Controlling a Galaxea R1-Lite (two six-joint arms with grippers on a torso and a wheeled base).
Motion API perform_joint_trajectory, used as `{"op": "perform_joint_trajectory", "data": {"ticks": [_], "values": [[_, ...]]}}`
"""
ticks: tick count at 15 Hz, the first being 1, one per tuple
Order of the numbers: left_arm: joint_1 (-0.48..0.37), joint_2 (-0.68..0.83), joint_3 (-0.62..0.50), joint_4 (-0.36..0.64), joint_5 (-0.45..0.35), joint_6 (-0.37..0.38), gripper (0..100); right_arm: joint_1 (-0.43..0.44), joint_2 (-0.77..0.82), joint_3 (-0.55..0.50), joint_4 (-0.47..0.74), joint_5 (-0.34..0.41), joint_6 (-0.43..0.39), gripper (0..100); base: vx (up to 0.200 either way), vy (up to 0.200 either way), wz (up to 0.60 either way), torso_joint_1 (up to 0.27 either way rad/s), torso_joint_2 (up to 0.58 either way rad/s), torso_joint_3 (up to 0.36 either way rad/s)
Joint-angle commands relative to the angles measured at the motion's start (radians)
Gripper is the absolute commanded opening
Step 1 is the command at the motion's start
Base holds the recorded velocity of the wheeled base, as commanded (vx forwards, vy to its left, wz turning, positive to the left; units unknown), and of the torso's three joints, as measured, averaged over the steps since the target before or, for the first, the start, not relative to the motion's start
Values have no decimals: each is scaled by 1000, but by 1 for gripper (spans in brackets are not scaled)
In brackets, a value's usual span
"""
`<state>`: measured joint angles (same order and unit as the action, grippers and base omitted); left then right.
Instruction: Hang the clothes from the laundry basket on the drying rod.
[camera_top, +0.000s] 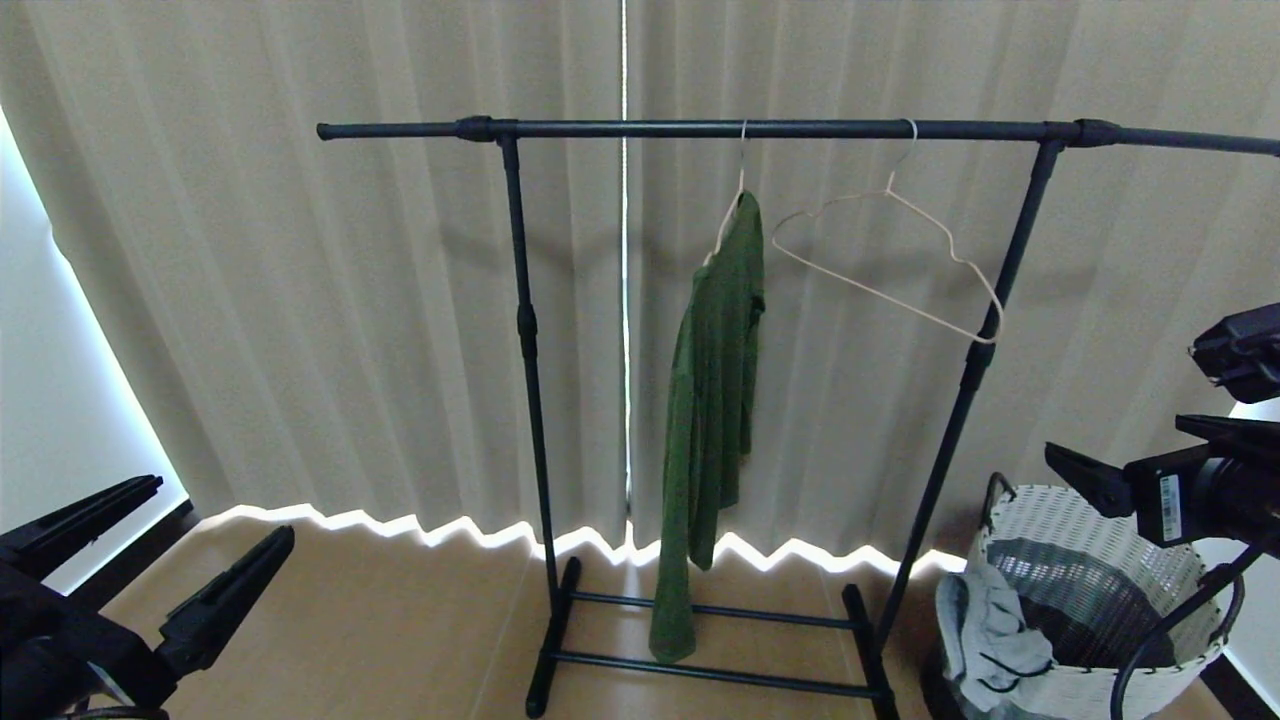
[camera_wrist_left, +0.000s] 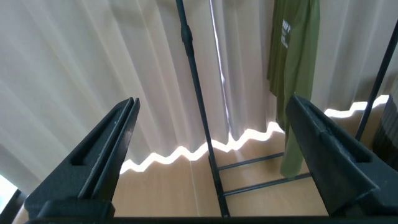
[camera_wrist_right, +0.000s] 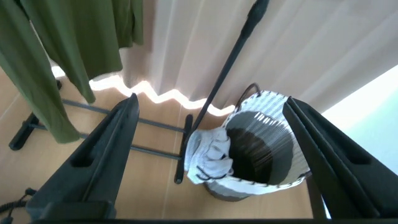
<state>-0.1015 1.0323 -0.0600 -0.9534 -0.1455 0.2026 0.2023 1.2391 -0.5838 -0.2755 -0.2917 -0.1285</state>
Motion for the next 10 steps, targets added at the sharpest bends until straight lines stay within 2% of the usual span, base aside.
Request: {"op": "perform_joint_trajectory", "data": {"ticks": [1,10], "values": [[0,-9,0,1,0,0,100,2,2,6,-1,0,0,100,0,0,0,-207,471,261],[0,-11,-3,-1,0,0,100,2,2,12,-1,0,0,100,0,0,0,-192,462,269]]}}
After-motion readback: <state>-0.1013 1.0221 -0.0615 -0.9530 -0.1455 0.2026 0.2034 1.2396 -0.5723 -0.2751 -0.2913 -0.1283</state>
